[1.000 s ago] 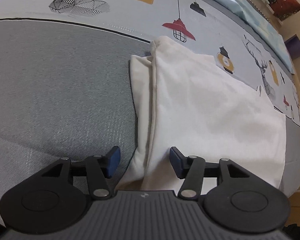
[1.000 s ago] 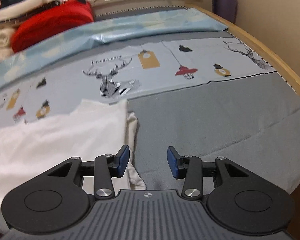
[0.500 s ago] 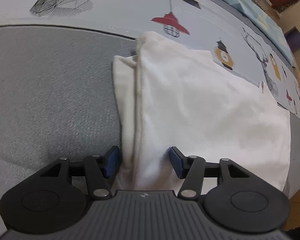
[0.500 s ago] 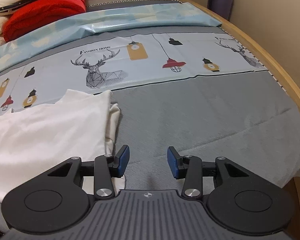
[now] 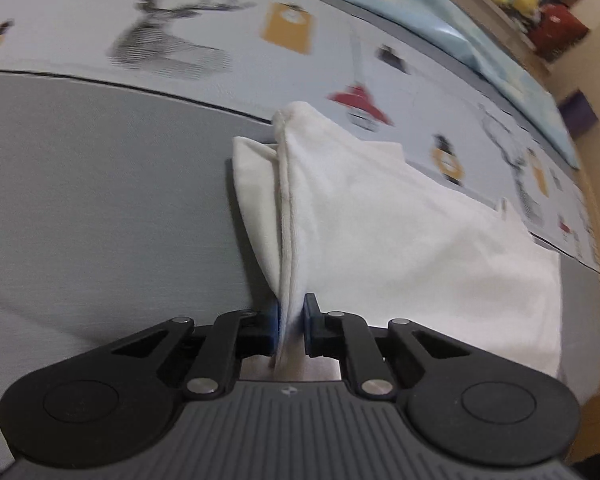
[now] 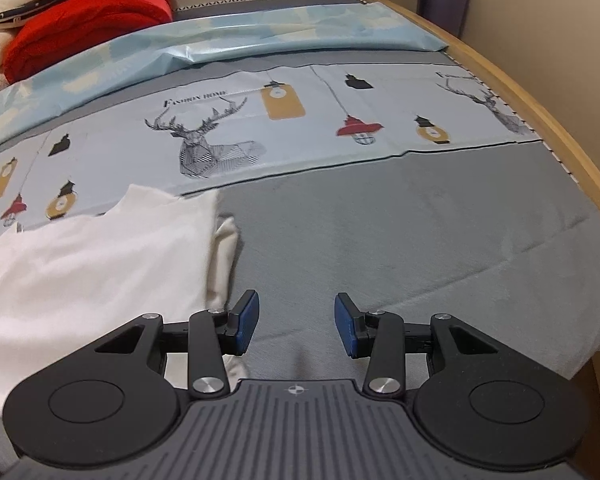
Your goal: Fold small clothes
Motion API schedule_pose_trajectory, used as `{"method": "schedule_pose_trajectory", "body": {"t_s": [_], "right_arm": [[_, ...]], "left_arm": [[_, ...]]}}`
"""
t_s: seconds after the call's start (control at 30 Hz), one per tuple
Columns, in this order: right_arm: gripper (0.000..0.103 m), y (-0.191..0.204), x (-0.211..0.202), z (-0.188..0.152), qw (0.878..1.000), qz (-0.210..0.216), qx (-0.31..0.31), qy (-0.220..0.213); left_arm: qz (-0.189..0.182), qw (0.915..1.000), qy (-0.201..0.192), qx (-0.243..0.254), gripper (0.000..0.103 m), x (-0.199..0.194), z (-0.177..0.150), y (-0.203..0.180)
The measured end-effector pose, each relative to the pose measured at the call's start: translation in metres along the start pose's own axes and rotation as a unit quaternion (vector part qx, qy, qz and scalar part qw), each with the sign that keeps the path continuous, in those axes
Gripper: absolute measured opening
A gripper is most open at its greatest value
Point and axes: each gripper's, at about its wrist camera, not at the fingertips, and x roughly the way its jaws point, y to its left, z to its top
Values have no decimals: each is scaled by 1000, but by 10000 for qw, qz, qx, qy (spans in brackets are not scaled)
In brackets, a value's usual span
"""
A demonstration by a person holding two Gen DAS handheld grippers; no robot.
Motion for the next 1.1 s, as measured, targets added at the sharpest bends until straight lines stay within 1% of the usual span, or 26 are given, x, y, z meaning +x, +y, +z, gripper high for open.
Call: {"method": "schedule_pose_trajectory", "body": {"t_s": [0.03,0.1,0.17,0.2,0.23,0.27,0.3,0.37,0.4,0.43,0.5,0.57,0.7,0.87,1.03,1.1], "right_arm": [[43,4,1,1,10000,27,-10,6],[44,12,3,2,10000,78,-61,4],[44,19,5,2,9999,138,-100,-8],[44,22,7,2,9998,178,-105,-17],[44,25,9,1,9997,218,-107,-8],[44,27,12,1,9996,244,-121,30],[44,30,14,1,9996,260,-133,59],[44,34,15,1,9994,328,-139,14],[44,35,16,1,9993,359,-143,-3],[44,35,17,0,9991,385,-149,-5],[44,35,20,-5,9991,409,-136,31],[44,32,24,-8,9990,426,-105,61],[44,21,28,-11,9991,414,5,53],[43,8,30,-15,9994,349,53,22],[43,-3,29,-15,9993,345,155,4],[43,-5,29,-15,9990,388,214,-17]], "left_arm": [[185,9998,-28,0,12,-4,0,6],[682,9974,-147,178,12,-13,1,11],[1277,9902,-254,498,12,-21,-1,11],[1452,9873,-287,580,12,-25,-2,11],[1529,9858,-323,614,12,-29,-2,12],[1474,9865,-379,604,12,-34,-1,12],[1247,9896,-482,539,11,-42,0,11],[433,9965,-677,228,11,-57,5,8],[88,9973,-713,139,11,-61,6,6],[-219,9971,-727,87,10,-64,8,-1],[-706,9952,-670,17,10,-65,8,-20],[-1113,9921,-576,70,10,-61,8,-47],[-1533,9867,-348,424,10,-47,1,-113],[-1970,9769,-67,823,10,-22,-13,-198],[-2128,9693,328,1191,11,13,-33,-272],[-2254,9649,518,1242,13,23,-39,-290]]}}
